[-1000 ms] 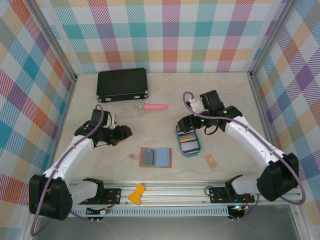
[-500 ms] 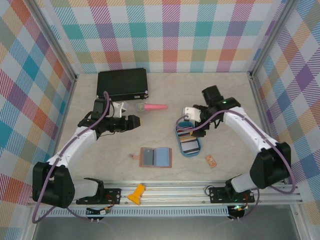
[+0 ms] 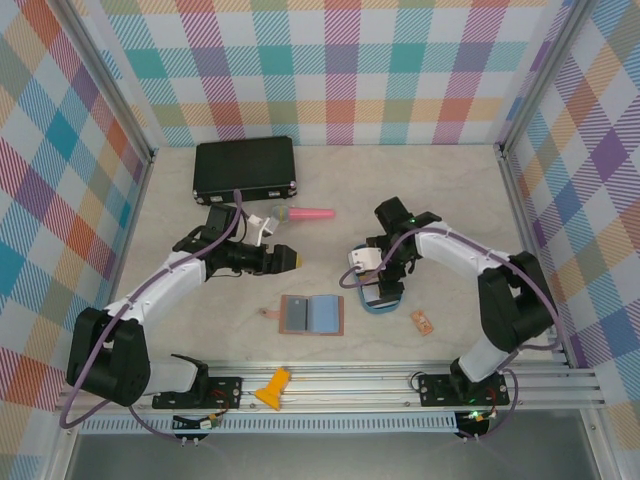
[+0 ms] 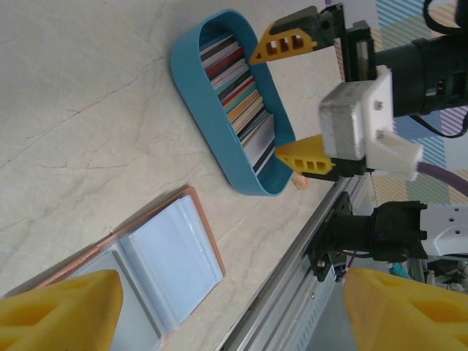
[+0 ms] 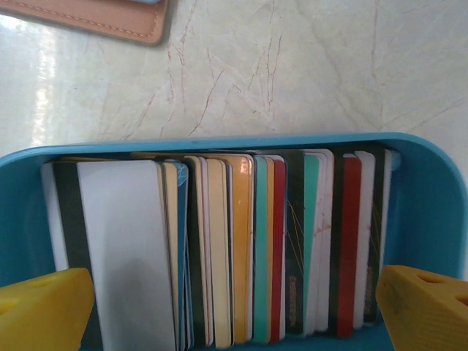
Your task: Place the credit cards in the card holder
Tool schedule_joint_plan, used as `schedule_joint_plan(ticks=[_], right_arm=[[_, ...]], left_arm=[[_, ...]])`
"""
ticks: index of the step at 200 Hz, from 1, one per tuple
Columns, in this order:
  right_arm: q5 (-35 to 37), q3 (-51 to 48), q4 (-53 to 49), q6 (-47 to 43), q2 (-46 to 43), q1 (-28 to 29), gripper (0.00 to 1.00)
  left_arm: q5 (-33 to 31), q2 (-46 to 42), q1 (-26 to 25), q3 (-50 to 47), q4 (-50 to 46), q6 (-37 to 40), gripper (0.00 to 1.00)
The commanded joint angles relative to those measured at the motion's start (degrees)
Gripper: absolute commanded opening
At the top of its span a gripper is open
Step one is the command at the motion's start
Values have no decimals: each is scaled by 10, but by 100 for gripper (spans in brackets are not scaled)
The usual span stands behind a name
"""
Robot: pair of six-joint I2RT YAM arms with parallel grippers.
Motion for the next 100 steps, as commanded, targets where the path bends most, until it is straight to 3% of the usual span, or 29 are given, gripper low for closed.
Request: schedule_joint_plan(ticks=[1, 100], right_arm=[[-22, 17, -2, -1, 13, 3, 99], [1, 3, 37, -13, 56, 23, 97]], left_arm=[[5, 2, -1, 12, -15, 17, 79], [-20, -10, -1, 8, -23, 21, 78]])
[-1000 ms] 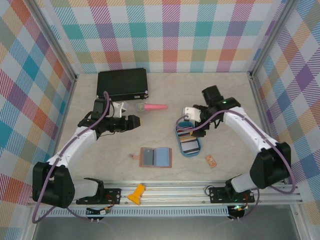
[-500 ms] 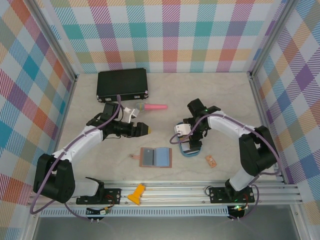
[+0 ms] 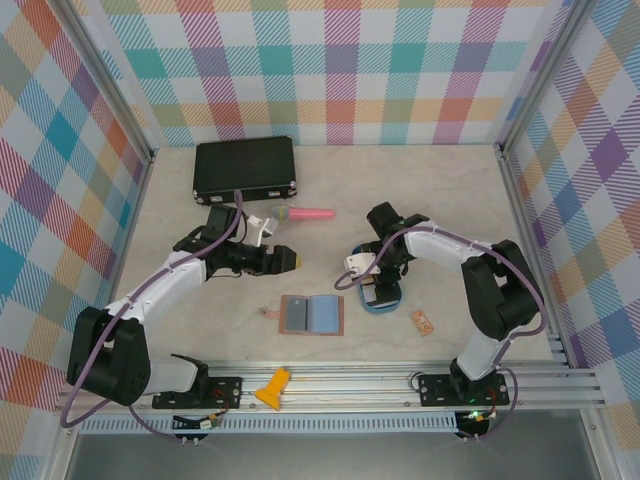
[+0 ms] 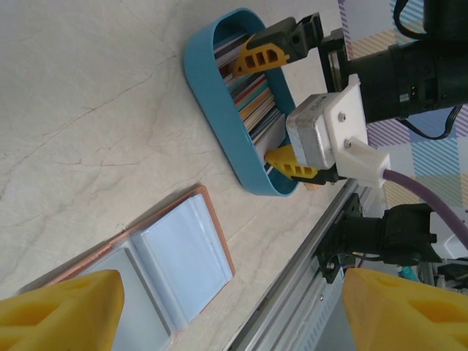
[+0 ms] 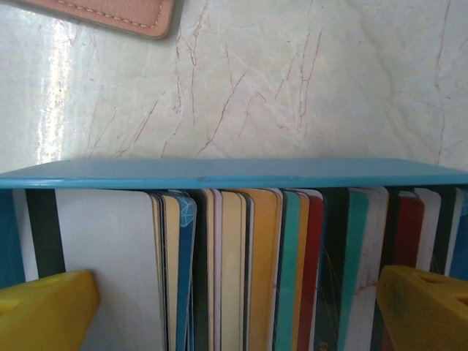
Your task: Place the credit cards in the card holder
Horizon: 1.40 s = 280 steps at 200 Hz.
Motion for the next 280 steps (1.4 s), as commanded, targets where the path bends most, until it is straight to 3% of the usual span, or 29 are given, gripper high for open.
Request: schedule_joint_plan(ticks=[1, 17, 49, 67, 143, 207, 257, 280], right_arm=[[-1, 1, 21, -1, 9, 7, 96], [6, 0, 34, 6, 6, 7, 85], [14, -6, 52, 8, -11, 7, 49], [11, -12, 55, 10, -22, 7, 39], [19, -12, 69, 27, -46, 7, 16], [9, -21, 39, 49, -121, 7, 0], [10, -63, 43, 78, -197, 23, 0], [31, -79, 93, 91, -264, 43, 0]], left_arm=[[-4, -11, -1, 8, -15, 14, 78], [-8, -12, -1, 8, -16, 14, 78], [-10, -16, -1, 7, -16, 14, 77], [-10, -17, -1, 7, -16, 12, 77], [-19, -28, -1, 2, -17, 11, 76], [-40, -37, -1, 1, -23, 12, 75], [-36, -36, -1, 0, -16, 3, 75], [-37, -36, -1, 5, 8, -83, 76]])
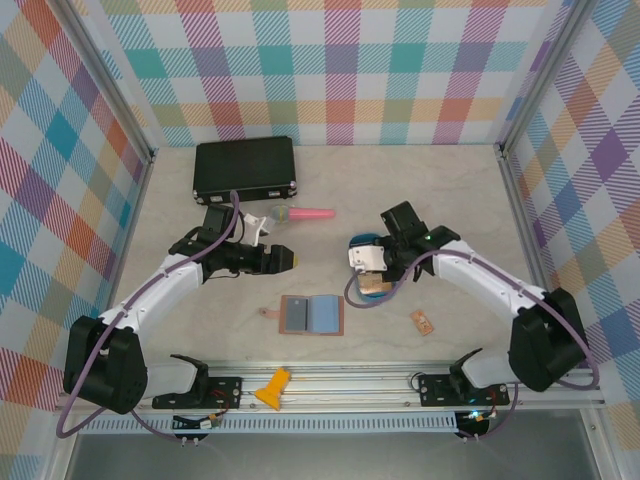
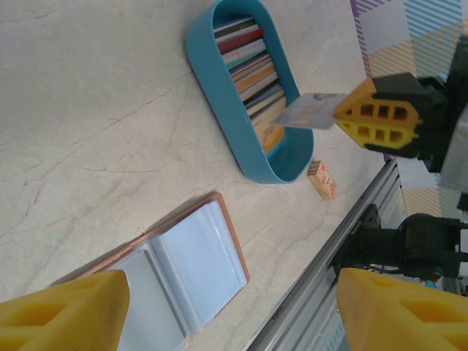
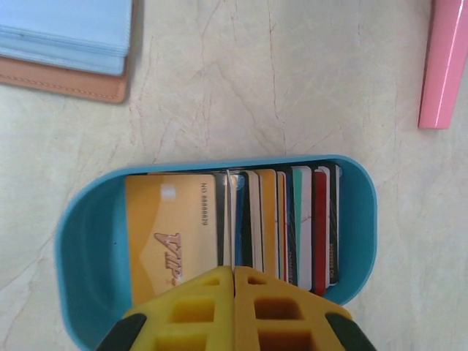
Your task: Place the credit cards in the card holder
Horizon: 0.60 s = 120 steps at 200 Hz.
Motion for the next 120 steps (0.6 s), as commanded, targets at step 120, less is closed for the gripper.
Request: schedule_joint_plan(ticks=[120], right_arm=[[182, -42, 619, -299, -159, 202, 0]], left_arm=[[-119, -105, -53, 57, 432, -742, 69]])
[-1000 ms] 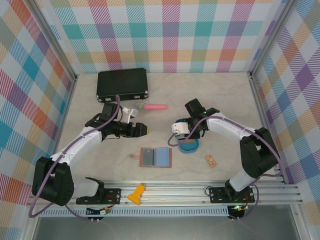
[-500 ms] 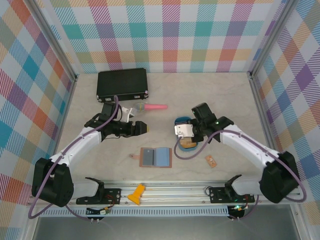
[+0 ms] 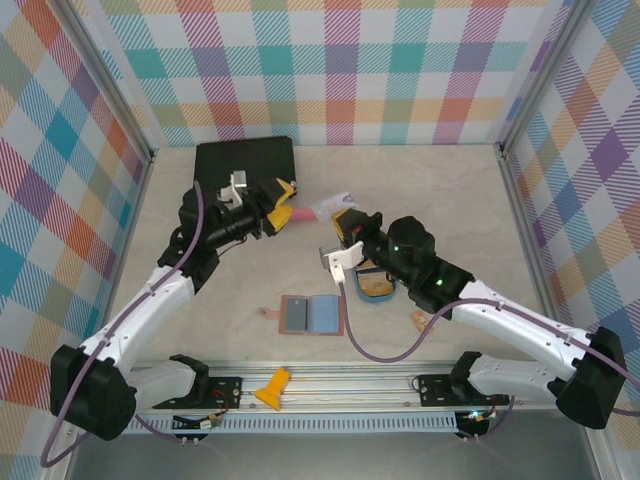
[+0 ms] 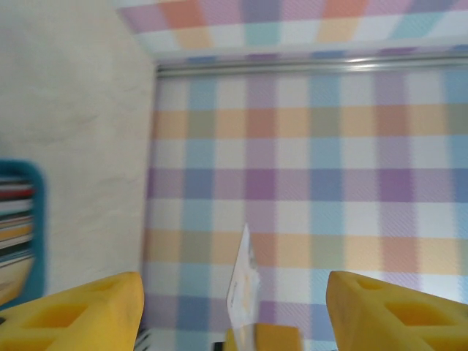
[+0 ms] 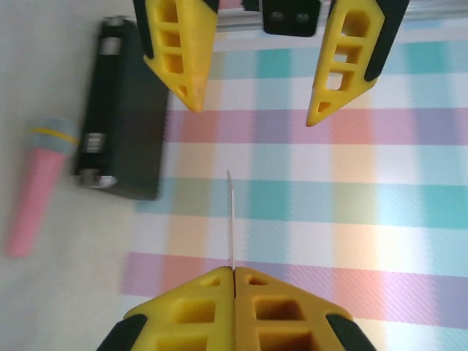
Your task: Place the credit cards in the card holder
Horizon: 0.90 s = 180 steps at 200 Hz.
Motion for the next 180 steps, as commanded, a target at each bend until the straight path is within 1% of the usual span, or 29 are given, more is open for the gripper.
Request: schedule_joint_plan(ticks=[1, 12, 29, 49, 80, 109, 127, 145, 161, 171, 180], right_arm=[[12, 12, 165, -85, -4, 15, 0], [6, 22, 189, -96, 3, 24, 0], [-5, 27, 209, -121, 10, 40, 0], [-5, 31, 220, -125, 13, 53, 0], [1, 30, 259, -120, 15, 69, 0], [18, 32, 264, -126, 22, 86, 0], [32, 35, 267, -126, 27, 93, 0], [40, 34, 264, -126, 29, 97, 0], [41, 33, 265, -122, 30, 99, 0], [42, 35, 264, -116, 31, 100, 0], [50, 42, 254, -107, 33, 100, 0]], left_arm=[[-30, -21, -17, 43, 49, -98, 69], [-24, -24, -28, 60, 33, -89, 70], [-45, -40, -45, 70, 17, -67, 71], [-55, -56, -55, 71, 45, -60, 67], [-67, -82, -69, 91, -38, -14, 61], [-53, -70, -89, 79, 3, -30, 45], [-56, -61, -110, 85, 5, -18, 41], [-45, -50, -117, 87, 50, -21, 33], [-38, -46, -119, 97, 43, -12, 27], [-34, -44, -119, 103, 36, 4, 17], [-37, -45, -119, 104, 35, 21, 5]])
